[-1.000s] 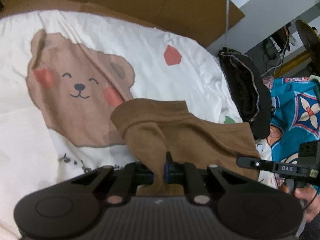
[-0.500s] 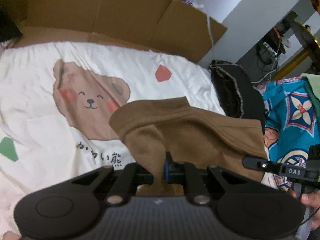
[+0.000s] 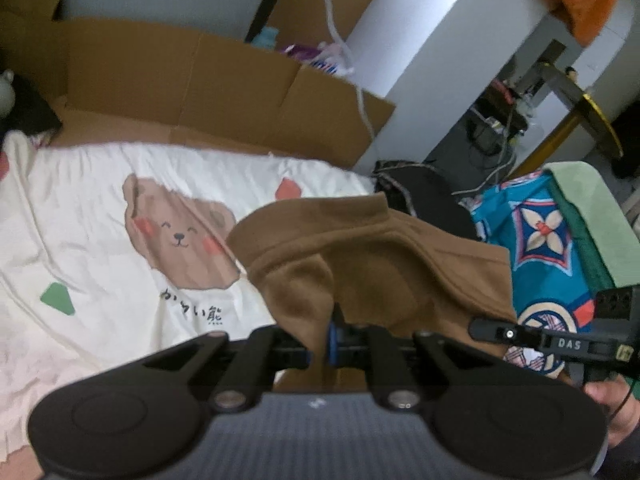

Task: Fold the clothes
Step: 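Lift the pinched shirt end with both grippers and fold it over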

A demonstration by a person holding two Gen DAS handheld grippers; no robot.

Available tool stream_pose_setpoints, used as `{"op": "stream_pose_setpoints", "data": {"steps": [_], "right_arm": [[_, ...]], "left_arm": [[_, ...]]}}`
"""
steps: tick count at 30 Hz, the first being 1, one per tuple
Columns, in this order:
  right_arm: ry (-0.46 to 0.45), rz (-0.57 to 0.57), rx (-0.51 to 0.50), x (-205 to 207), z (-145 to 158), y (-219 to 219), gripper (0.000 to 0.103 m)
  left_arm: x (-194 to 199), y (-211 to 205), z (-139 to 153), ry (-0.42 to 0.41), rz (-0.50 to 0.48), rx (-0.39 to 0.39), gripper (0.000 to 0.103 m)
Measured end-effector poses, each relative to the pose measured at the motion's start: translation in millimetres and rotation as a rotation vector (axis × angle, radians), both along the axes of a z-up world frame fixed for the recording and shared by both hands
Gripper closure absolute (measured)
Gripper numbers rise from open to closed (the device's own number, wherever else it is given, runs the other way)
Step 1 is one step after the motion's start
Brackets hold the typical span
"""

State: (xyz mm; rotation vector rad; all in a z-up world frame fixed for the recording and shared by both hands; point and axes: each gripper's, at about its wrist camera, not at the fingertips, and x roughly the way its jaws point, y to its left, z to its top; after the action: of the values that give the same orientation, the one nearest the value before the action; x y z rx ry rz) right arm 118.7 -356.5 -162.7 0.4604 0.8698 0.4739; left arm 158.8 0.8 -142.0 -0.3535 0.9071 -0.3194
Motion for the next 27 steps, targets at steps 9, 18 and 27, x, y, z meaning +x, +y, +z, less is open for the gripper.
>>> {"op": "stream_pose_setpoints", "data": {"steps": [9,18,27], "right_arm": [[-0.121,0.005,0.010,-27,50,-9,0.087],[-0.204,-0.052,0.042,-33,60,-31,0.087],[-0.254,-0.123,0.003,-25,79,-57,0.087]], "left_arm": [[-12,-13,36,-0.078,-0.007,-0.022,0.095],[-8,-26,55,-0.122,-0.050,-0.058,0.095],[19,-50,65,-0.170,-0.117,-0.075,0.095]]}}
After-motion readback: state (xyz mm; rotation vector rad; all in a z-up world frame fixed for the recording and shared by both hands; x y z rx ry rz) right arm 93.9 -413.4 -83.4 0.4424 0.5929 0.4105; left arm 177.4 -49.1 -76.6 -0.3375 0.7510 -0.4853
